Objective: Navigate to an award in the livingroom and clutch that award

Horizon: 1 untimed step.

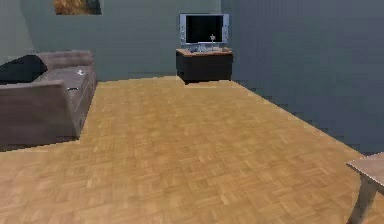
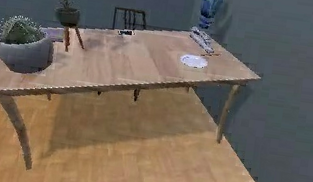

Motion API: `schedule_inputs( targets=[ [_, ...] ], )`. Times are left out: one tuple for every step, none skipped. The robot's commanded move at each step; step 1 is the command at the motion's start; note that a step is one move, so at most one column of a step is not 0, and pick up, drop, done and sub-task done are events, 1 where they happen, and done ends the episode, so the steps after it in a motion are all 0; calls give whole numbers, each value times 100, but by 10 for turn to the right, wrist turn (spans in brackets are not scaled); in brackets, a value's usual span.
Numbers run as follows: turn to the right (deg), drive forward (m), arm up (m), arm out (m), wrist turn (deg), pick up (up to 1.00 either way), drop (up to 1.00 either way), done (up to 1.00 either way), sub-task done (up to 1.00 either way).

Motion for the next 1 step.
schedule_inputs(
  targets=[
    [30, 0, 0, 0, 0, 0, 0, 0, 0]
  ],
)
